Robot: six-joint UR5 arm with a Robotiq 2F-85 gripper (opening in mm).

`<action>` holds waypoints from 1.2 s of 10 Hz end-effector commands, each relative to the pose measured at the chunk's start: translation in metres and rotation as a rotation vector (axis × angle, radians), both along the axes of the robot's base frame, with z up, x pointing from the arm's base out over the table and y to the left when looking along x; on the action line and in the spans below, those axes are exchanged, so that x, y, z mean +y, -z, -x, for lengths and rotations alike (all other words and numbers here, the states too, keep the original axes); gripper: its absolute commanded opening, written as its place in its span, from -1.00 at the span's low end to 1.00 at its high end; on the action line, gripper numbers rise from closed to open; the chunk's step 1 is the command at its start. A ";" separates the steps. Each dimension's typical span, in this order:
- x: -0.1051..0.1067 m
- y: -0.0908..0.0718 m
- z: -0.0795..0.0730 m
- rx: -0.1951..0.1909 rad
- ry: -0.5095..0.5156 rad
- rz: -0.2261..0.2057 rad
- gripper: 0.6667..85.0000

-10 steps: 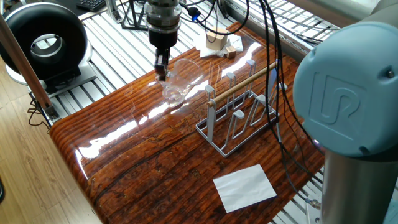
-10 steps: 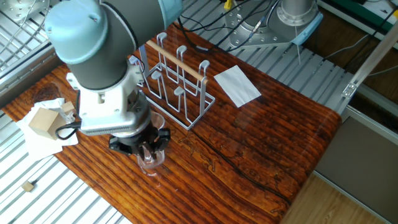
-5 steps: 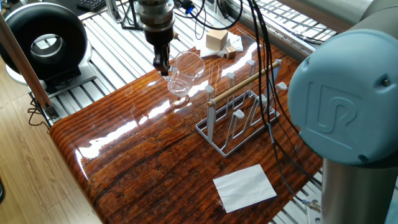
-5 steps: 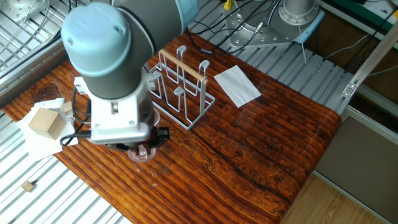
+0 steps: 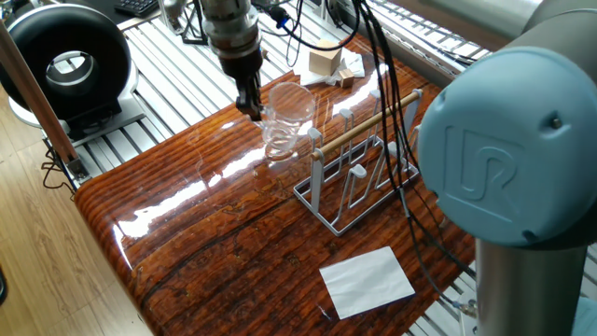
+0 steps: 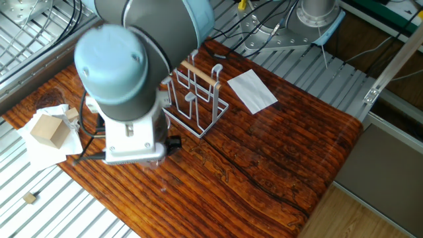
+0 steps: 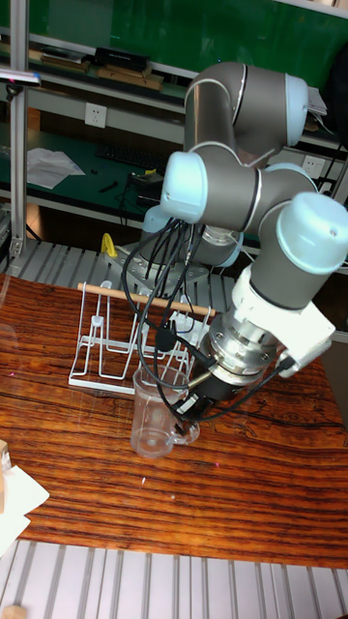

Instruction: Put the cup on the cup rack

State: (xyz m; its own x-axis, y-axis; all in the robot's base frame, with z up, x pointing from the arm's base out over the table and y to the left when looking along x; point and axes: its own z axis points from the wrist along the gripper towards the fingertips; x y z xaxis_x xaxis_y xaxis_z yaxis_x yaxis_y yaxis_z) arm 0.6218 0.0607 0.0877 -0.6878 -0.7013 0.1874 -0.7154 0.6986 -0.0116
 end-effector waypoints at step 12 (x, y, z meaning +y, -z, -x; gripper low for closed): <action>0.003 0.024 0.002 -0.008 -0.095 0.036 -0.69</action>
